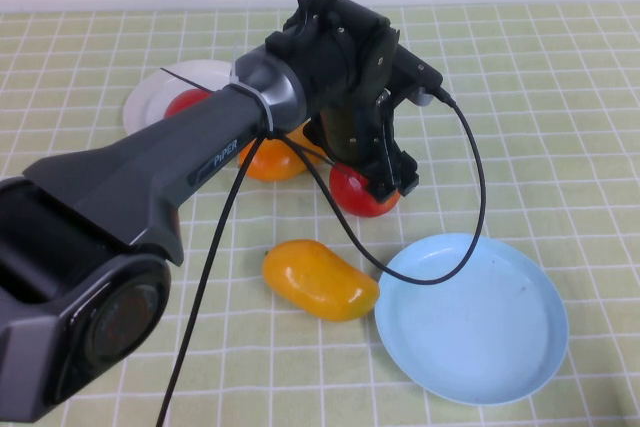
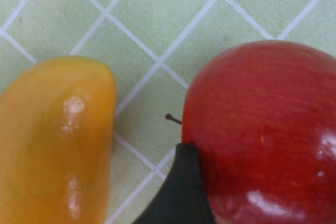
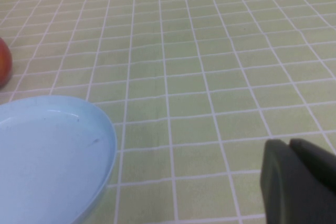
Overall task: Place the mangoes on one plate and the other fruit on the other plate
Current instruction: Put one type of fruit in the left plate
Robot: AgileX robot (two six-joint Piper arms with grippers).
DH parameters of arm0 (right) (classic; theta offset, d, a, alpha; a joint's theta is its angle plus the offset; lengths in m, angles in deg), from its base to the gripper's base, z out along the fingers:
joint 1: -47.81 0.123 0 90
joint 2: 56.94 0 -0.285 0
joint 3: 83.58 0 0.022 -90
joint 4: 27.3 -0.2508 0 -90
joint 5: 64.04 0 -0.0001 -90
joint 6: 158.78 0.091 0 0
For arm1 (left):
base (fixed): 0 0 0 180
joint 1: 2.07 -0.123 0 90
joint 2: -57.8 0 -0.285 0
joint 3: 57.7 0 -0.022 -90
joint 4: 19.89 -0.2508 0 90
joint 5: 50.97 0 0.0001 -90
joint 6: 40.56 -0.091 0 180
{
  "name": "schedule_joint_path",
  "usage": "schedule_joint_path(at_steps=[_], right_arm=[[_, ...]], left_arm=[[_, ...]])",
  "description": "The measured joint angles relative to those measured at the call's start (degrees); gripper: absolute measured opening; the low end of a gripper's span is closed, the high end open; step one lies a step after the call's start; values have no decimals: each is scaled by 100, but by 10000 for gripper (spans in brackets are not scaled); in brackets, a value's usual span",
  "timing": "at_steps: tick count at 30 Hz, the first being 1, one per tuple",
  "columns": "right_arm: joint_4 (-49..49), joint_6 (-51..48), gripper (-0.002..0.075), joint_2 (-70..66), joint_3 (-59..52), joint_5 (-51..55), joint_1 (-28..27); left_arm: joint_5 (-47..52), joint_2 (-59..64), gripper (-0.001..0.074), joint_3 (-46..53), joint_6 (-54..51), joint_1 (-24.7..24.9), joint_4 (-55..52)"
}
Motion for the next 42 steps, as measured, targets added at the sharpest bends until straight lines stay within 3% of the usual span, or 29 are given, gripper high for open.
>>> schedule_joint_path(at_steps=[7,13,20,28,42], right_arm=[[0,0,-15,0,0,0,0],[0,0,-16,0,0,0,0],[0,0,-16,0,0,0,0],[0,0,-16,0,0,0,0],[0,0,-16,0,0,0,0]], left_arm=[[163,-21,568,-58,0,0,-62],[579,-161,563,-762,0,-127,-639],[48,-223,563,-1118,132,-953,-785],[-1211,-2,563,-1118,533,-1918,-800],[-1418,110,563,-1118,642,-2564,-737]])
